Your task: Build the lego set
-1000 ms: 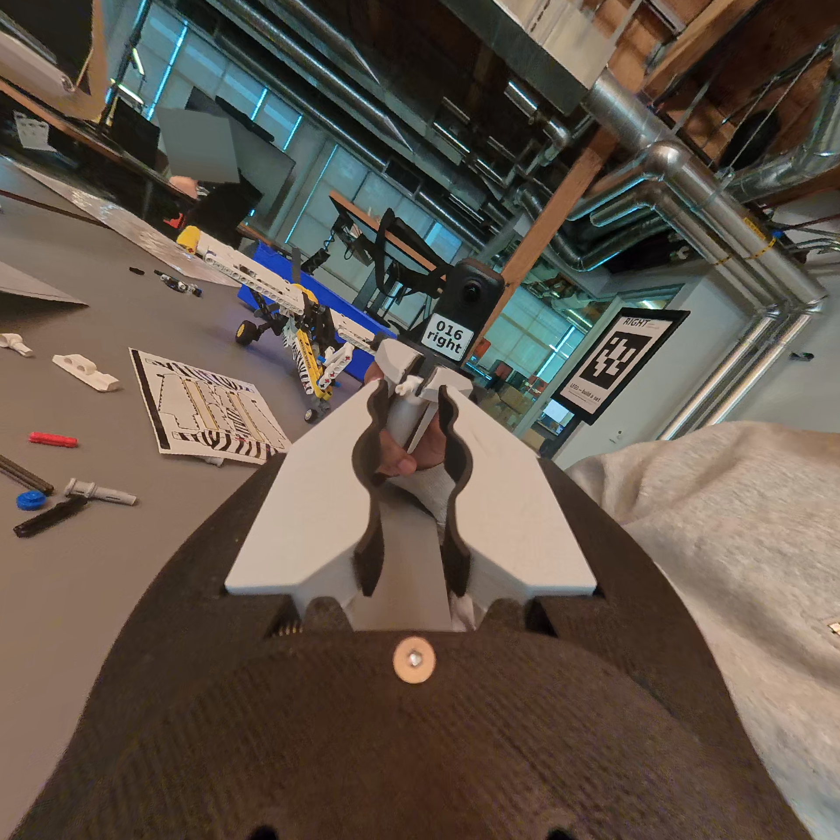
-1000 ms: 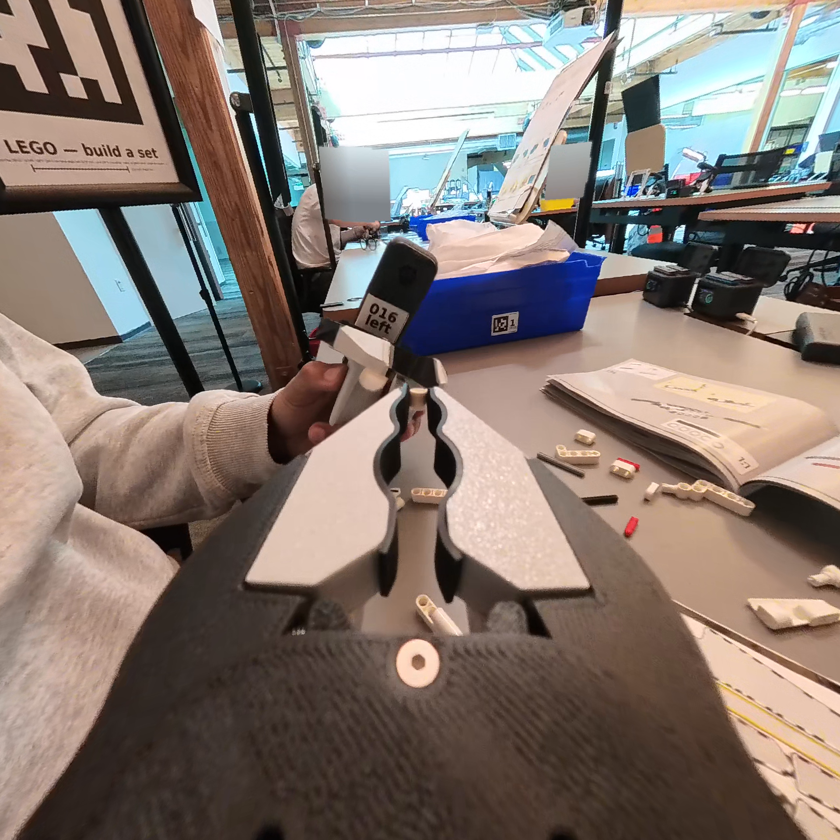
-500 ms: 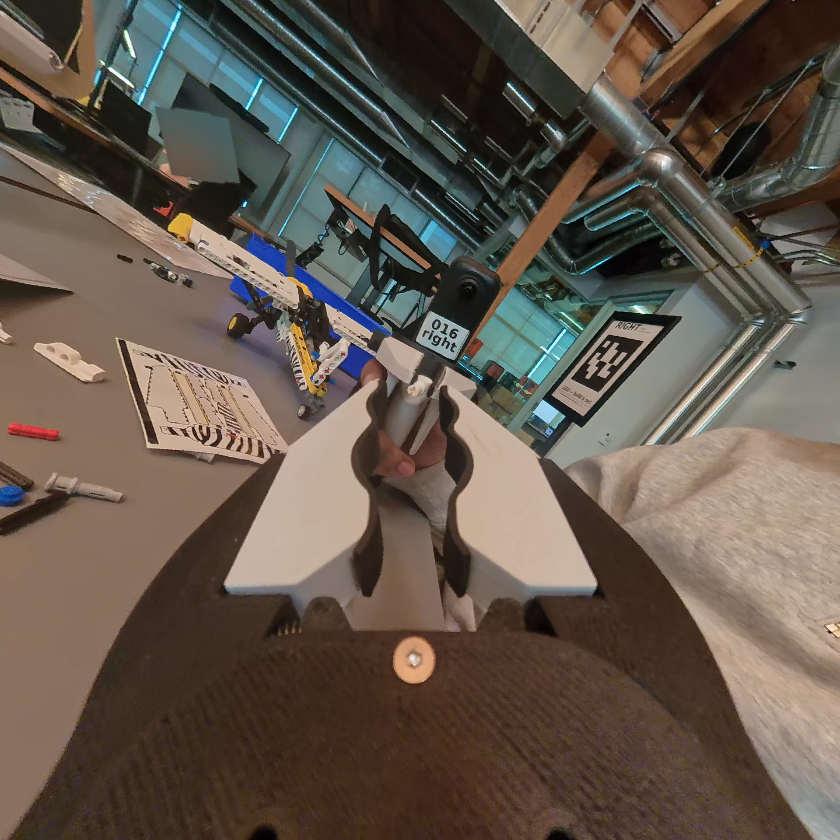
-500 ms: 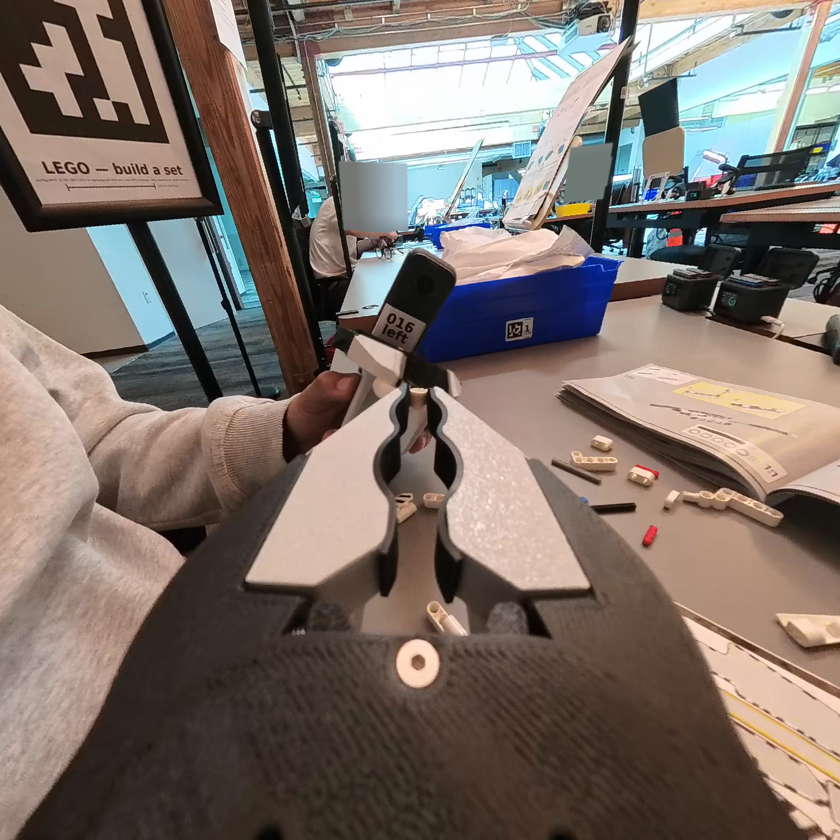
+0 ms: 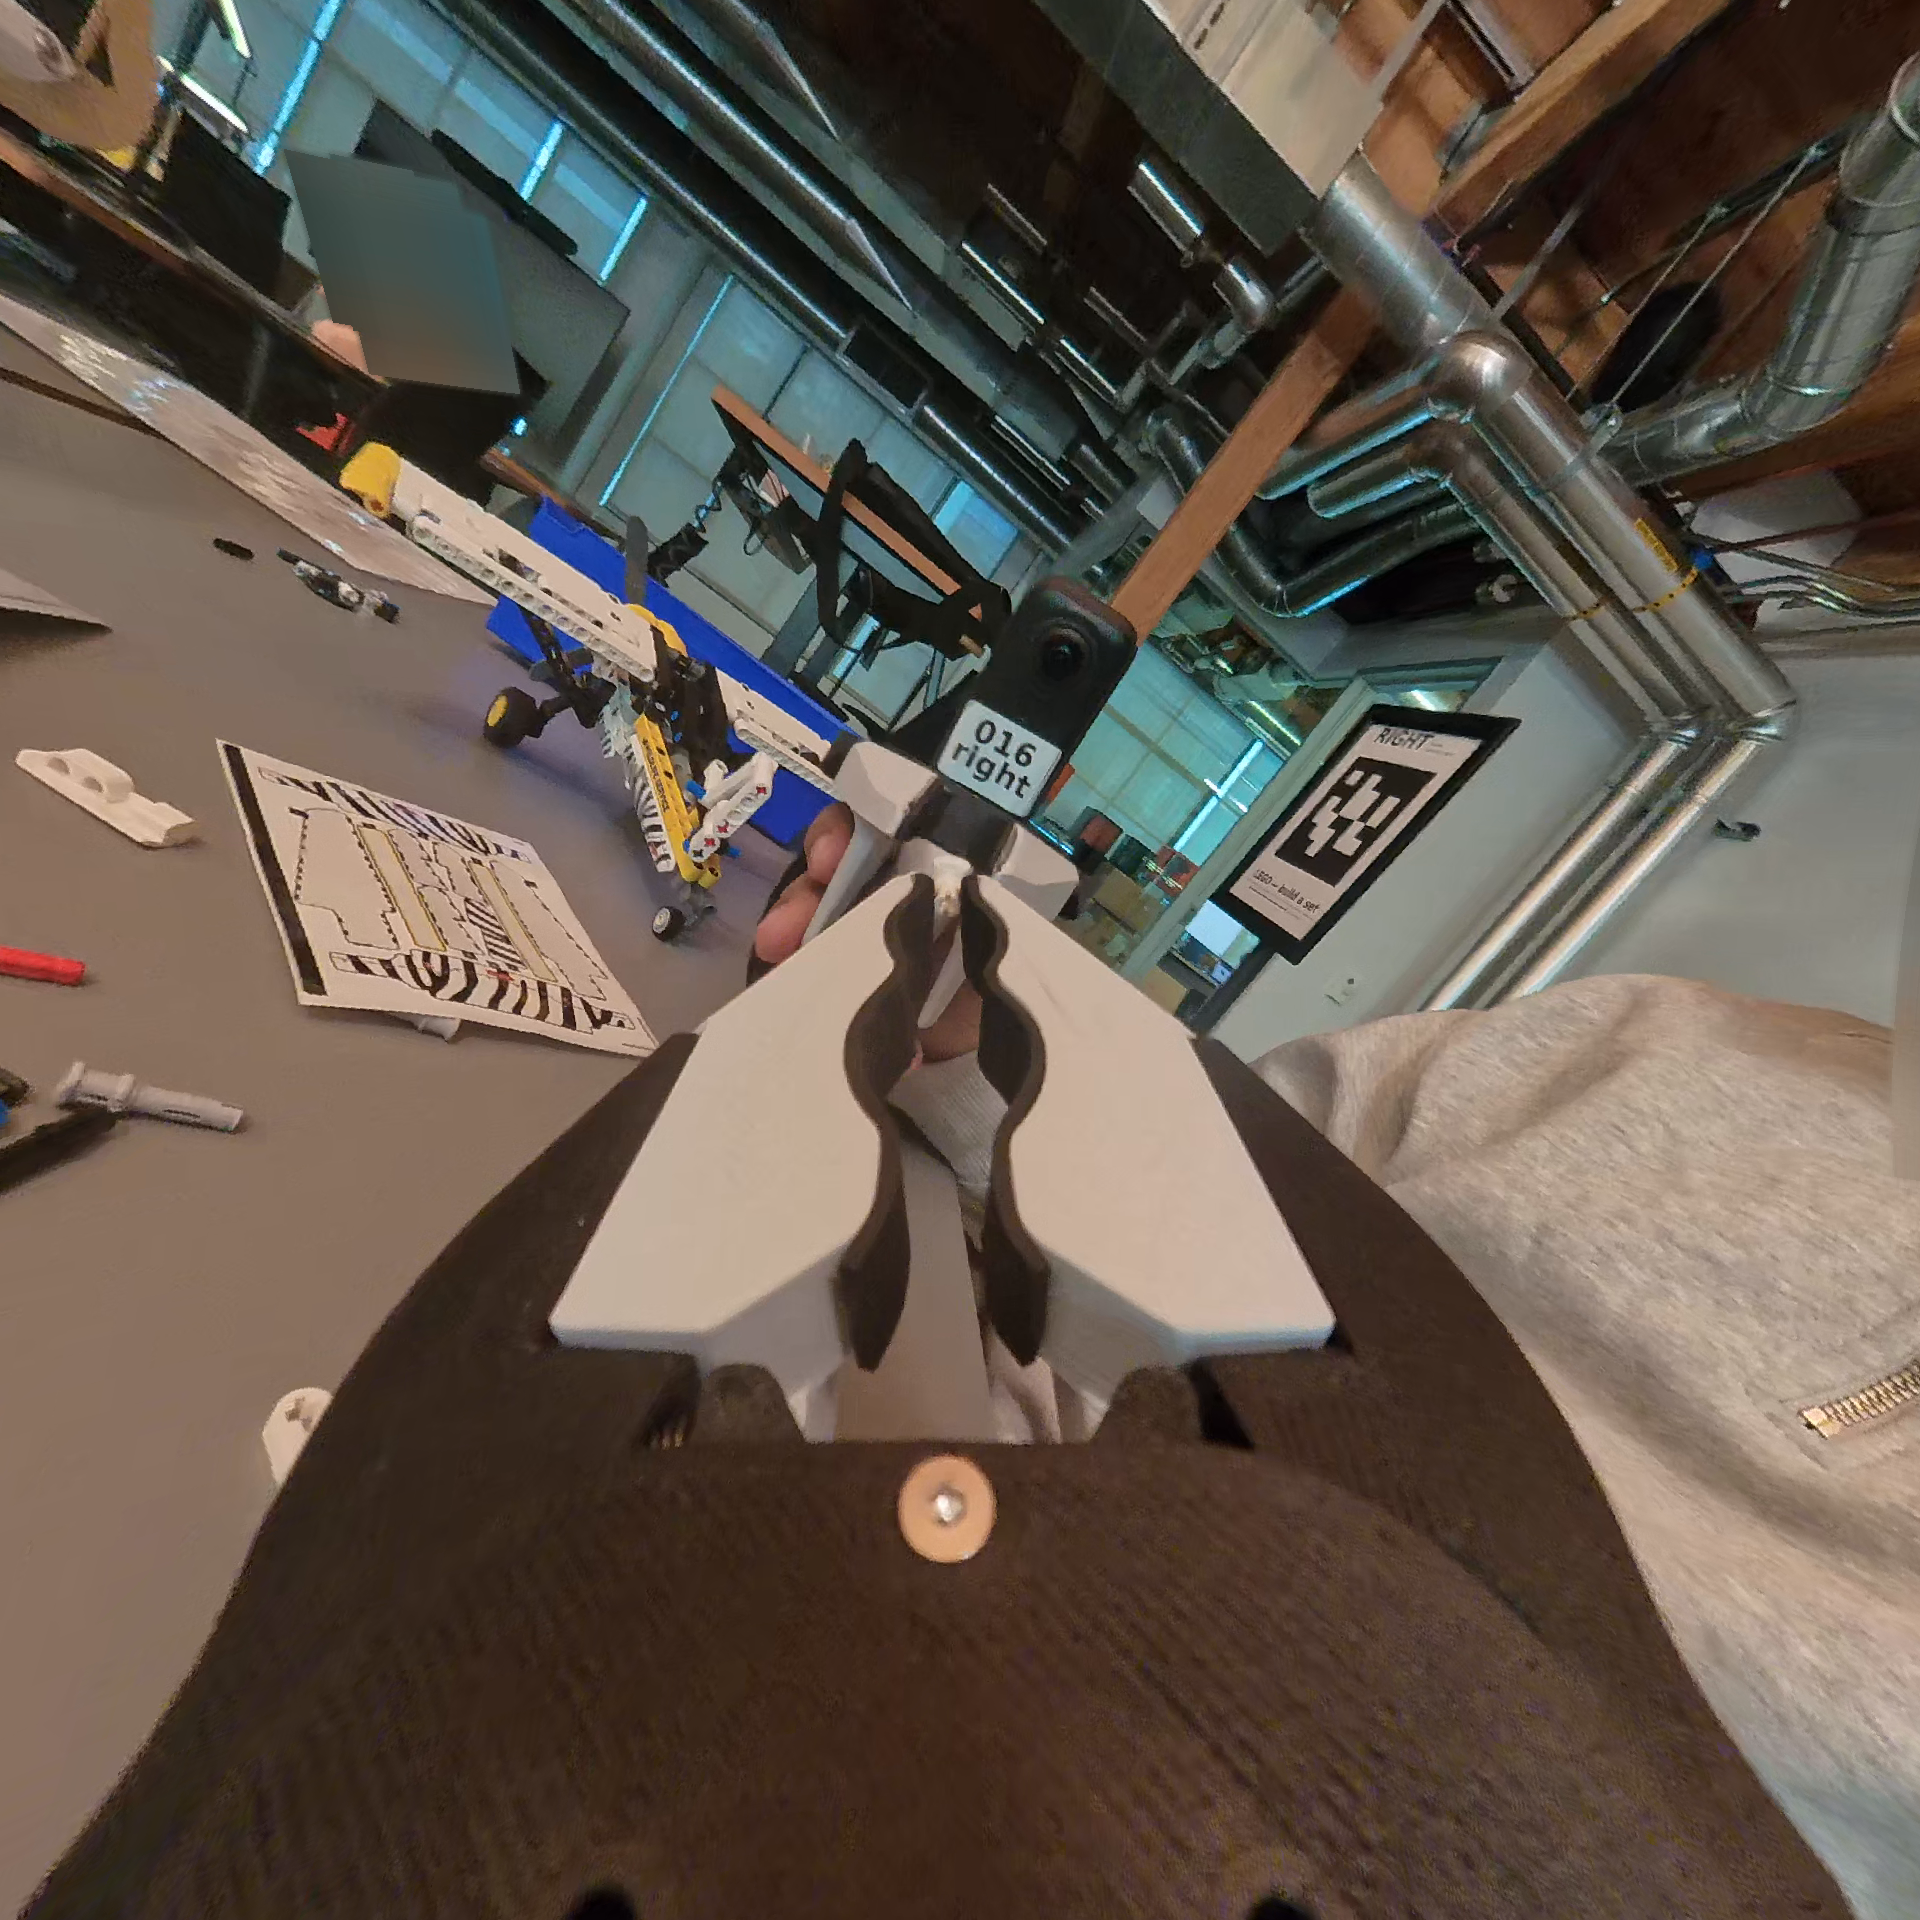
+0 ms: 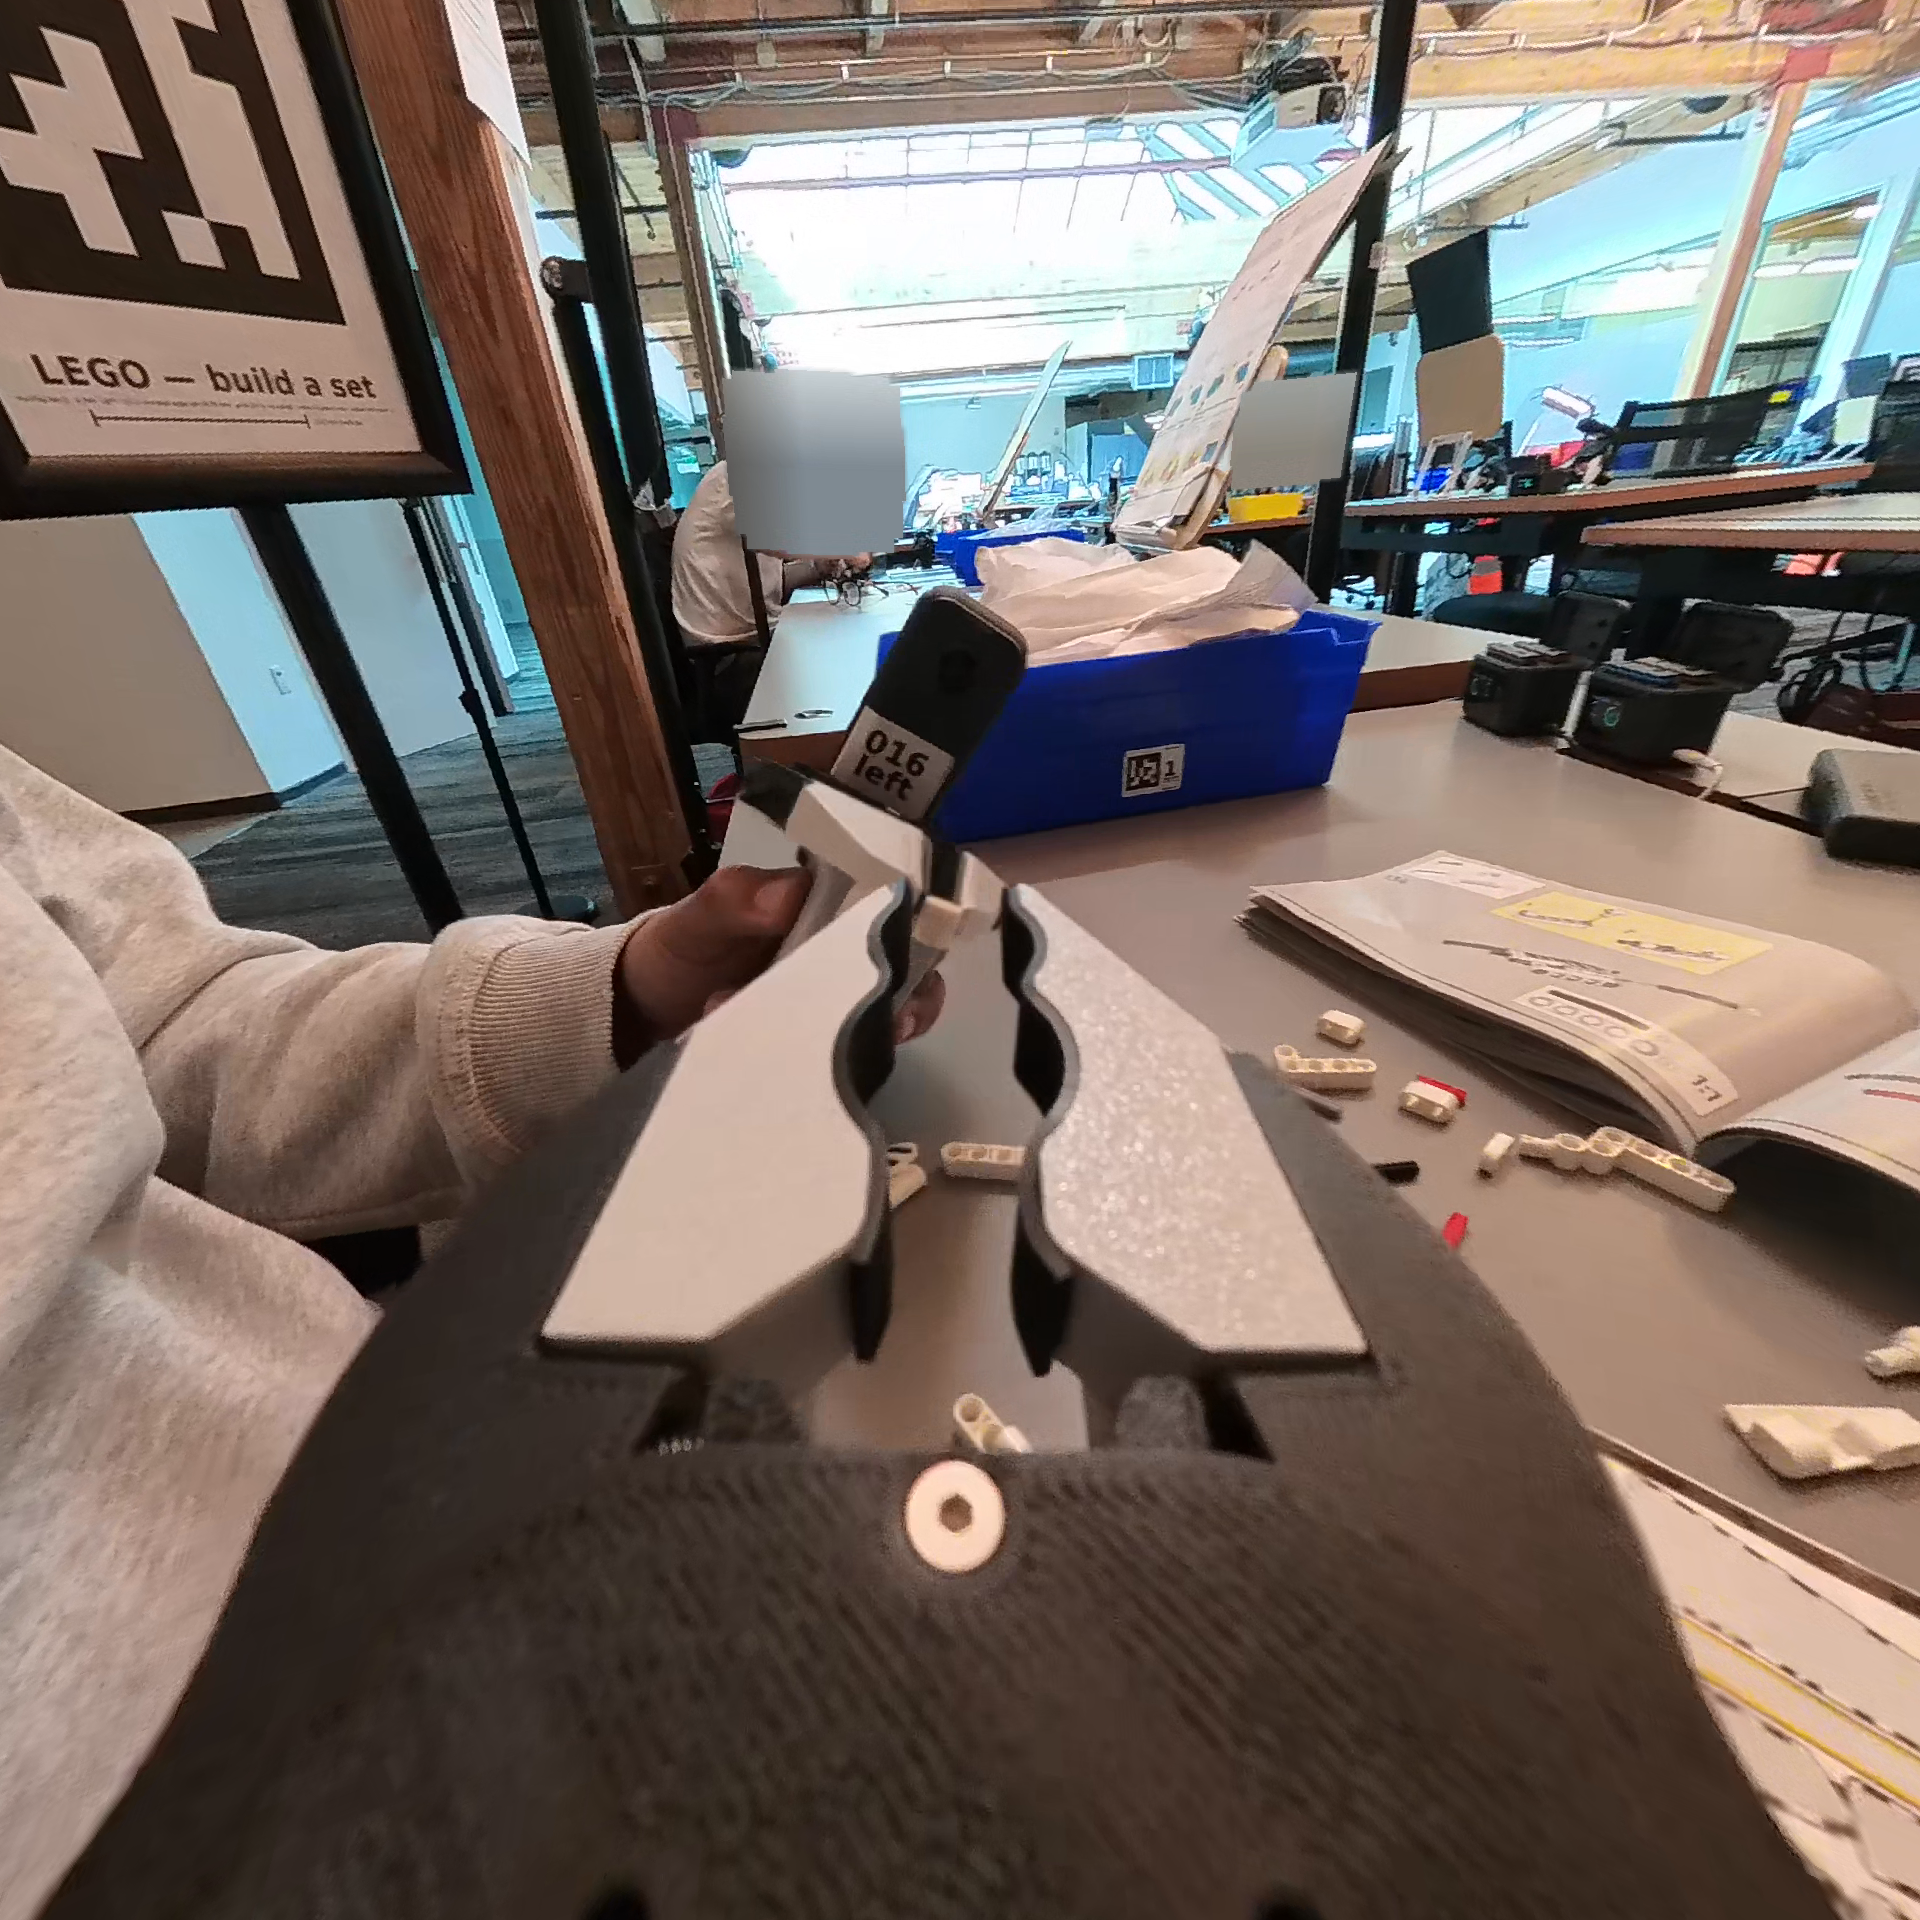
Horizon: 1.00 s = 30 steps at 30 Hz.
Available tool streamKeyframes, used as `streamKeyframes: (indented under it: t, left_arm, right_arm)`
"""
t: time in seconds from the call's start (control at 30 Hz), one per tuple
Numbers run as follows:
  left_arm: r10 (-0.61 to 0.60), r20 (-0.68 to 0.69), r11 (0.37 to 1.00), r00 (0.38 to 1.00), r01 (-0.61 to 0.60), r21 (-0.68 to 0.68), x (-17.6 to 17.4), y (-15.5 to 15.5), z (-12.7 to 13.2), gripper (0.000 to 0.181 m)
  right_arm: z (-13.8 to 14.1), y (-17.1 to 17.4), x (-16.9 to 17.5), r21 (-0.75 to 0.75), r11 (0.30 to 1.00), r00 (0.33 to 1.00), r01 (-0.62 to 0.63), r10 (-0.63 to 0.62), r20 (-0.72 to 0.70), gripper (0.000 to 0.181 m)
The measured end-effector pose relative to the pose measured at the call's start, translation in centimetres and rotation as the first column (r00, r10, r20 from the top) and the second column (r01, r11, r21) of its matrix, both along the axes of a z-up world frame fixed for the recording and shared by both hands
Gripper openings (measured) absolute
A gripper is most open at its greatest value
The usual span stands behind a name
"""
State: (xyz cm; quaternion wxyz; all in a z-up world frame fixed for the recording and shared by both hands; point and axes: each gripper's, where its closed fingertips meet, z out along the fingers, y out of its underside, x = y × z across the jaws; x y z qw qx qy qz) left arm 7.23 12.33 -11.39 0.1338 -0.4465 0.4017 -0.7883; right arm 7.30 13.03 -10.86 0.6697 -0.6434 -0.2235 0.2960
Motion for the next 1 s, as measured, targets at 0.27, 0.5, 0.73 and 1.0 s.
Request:
streamKeyframes:
  t: [0.27,0.5,0.73,1.0]
  left_arm:
    - [0.082,0.061,0.96,0.995,-0.062,-0.273,-1.1,4.3,1.1,0.003]
    - [0.018,0.049,0.964,0.999,-0.005,-0.267,-0.9,3.3,0.9,0.002]
    - [-0.044,0.037,0.97,0.998,0.051,-0.237,-0.6,2.0,0.7,0.003]
    - [-0.049,0.031,0.973,0.998,0.054,-0.224,-0.6,1.7,0.6,0.003]
  right_arm:
    - [0.6,0.7,1.8,0.266,0.913,0.877,0.309,-0.382,0.293,0.026]
    - [-0.7,1.4,-1.3,0.486,0.815,0.624,0.315,-0.563,0.541,0.019]
    - [-0.1,1.3,-0.9,0.538,0.766,0.572,0.352,-0.631,0.524,0.008]
    - [0.1,1.2,-0.7,0.533,0.765,0.589,0.36,-0.63,0.506,0.005]
